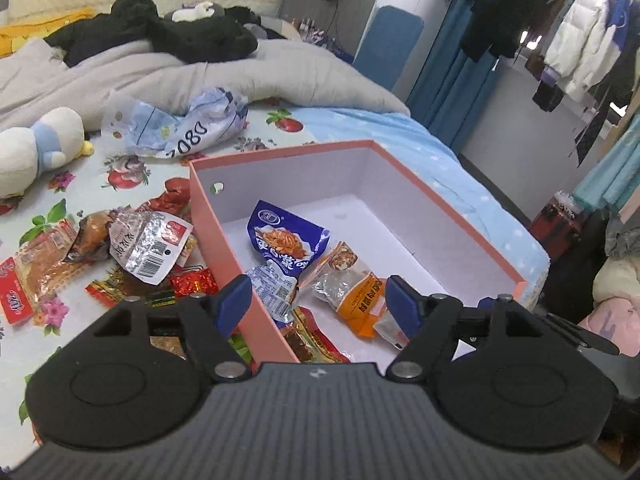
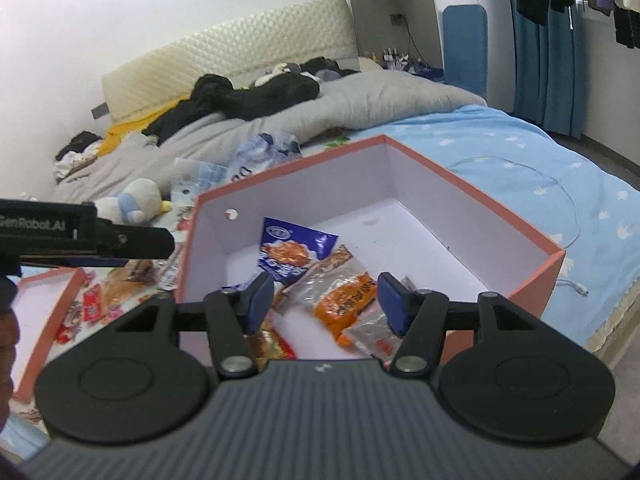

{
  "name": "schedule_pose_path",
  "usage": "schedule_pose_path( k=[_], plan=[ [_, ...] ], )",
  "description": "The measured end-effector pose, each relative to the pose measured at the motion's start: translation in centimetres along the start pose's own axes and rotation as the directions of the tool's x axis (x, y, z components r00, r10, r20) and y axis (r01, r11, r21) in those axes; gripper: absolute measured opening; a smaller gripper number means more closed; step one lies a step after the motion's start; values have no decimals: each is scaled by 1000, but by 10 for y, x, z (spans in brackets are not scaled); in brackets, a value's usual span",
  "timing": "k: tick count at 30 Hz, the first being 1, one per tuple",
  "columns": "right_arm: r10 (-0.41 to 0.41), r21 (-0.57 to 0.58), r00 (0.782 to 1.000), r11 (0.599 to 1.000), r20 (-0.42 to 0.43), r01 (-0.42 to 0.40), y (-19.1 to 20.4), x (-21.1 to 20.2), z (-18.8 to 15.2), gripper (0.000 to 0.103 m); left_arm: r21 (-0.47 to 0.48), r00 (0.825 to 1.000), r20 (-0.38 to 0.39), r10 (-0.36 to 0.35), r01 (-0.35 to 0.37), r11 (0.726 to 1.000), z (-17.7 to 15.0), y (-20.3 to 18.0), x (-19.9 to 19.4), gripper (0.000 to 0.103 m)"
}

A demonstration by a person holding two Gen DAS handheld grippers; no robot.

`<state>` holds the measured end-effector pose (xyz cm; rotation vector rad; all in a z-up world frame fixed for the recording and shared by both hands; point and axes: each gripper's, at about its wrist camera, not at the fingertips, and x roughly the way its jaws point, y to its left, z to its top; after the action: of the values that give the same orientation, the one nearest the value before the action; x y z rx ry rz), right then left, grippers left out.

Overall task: Organize snacks
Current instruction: 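Open both tools to release the snacks into the deep pink box, then lift both tools away from the box toward the snack pile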

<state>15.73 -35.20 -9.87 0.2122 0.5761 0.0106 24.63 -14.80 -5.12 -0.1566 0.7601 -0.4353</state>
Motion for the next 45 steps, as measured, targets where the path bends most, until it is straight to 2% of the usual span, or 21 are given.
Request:
schedule_pose_path(
  k=[7, 13, 26, 33, 38, 41, 45],
  plan=[
    [13, -16, 999, 1000, 49, -13, 15, -26, -3, 60, 11, 999, 53, -3, 2, 1000, -15, 1, -34, 78],
    [40, -39, 997, 999, 62, -37, 29, -40, -16, 60, 8, 998, 68, 18, -18, 1000, -31, 7, -61, 78],
    [139, -111, 990, 984, 14, -137, 68, -53, -41, 60, -63, 991, 109, 75, -69, 996, -66, 42, -109, 78],
    [173, -143, 985, 974, -27, -175, 79, -55, -53, 60, -108, 992, 75, 99, -91, 990, -92, 65, -123, 78],
    [208, -171, 977, 962, -42, -212, 89, -54, -56, 60, -150, 989, 44, 141, -133, 980, -109, 87, -123, 78],
    [246, -202, 968, 946, -52, -252, 101, -49, -55, 60, -183, 987, 24, 158, -151, 971, -112, 104, -117, 78],
    [259, -224, 963, 937, -71, -269, 116, -36, -53, 60, -163, 982, 17, 189, -184, 969, -105, 115, -110, 78]
  ],
)
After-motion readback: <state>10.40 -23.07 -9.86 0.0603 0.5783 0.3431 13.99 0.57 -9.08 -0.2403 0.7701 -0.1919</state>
